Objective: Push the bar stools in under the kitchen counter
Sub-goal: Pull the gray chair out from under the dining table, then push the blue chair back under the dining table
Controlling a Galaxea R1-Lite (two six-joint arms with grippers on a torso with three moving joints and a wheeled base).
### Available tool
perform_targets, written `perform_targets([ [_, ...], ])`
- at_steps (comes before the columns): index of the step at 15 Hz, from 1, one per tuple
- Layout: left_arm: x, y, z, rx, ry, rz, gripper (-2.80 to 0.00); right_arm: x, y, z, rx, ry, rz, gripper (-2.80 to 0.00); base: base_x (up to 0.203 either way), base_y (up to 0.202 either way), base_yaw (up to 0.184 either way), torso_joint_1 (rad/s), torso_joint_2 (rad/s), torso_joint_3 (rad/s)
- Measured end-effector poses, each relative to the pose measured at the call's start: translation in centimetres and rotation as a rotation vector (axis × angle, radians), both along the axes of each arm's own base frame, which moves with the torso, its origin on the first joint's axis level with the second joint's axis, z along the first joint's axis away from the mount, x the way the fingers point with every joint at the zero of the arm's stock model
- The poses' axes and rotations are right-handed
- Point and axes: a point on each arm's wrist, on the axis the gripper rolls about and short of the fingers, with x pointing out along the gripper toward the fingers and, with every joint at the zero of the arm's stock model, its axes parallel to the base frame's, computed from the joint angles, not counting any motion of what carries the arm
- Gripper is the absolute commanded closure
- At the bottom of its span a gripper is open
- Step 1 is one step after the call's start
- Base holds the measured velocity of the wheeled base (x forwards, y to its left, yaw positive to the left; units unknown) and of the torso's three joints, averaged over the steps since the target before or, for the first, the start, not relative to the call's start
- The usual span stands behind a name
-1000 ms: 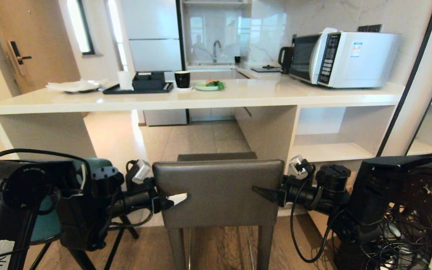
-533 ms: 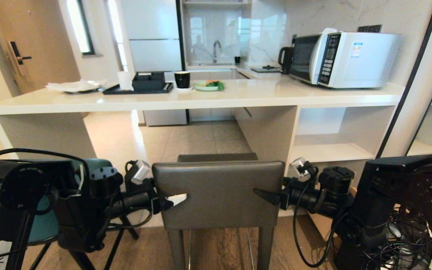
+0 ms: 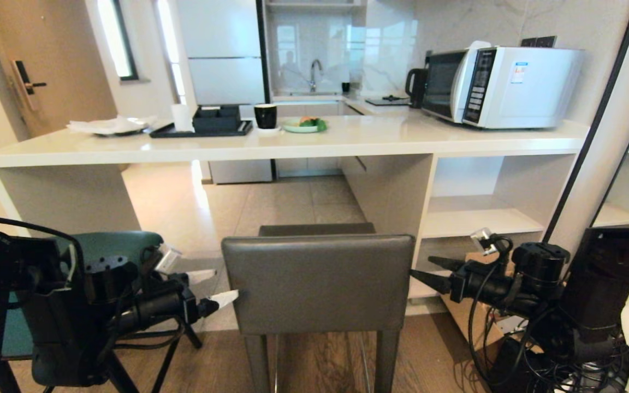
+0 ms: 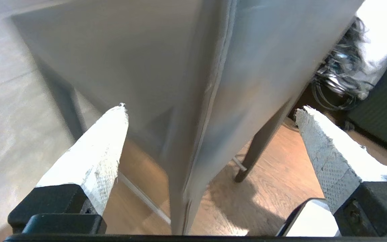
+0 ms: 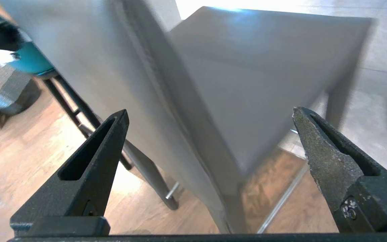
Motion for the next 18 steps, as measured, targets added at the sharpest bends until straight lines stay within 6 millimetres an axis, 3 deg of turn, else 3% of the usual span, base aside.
perform_targets([
  [4,-2.0,1.6,1.9,-0.001,-0.003,0.056,-2.80,-1.8,-1.0,1.0,-0.025,-0.001,-0.044,-2.80,0.000,0.000,0.000,0.000,0.00,0.000],
  [7,-3.2,1.7,3.6,0.017,-0.027,0.149,-2.80,-2.3,-1.2,2.2,-0.090,-0.044,-0.235,-2.80,0.000,0.000,0.000,0.000,0.00,0.000],
  [12,-3.2,0.7,9.1,0.047,-0.206,0.625,-2.80,-3.9,-1.6,7.7,-0.158,-0.155,-0.717,-2.80,0.000,0.000,0.000,0.000,0.00,0.000],
  [14,-5.4,-0.2,11.0,0.050,-0.251,0.775,-2.80,-6.0,-1.5,10.2,-0.177,-0.161,-0.828,-2.80,0.000,0.000,0.000,0.000,0.00,0.000],
  [18,-12.1,-0.5,13.2,0.043,-0.286,0.795,-2.80,-12.4,-1.7,15.3,-0.195,-0.230,-0.869,-2.80,0.000,0.000,0.000,0.000,0.00,0.000],
])
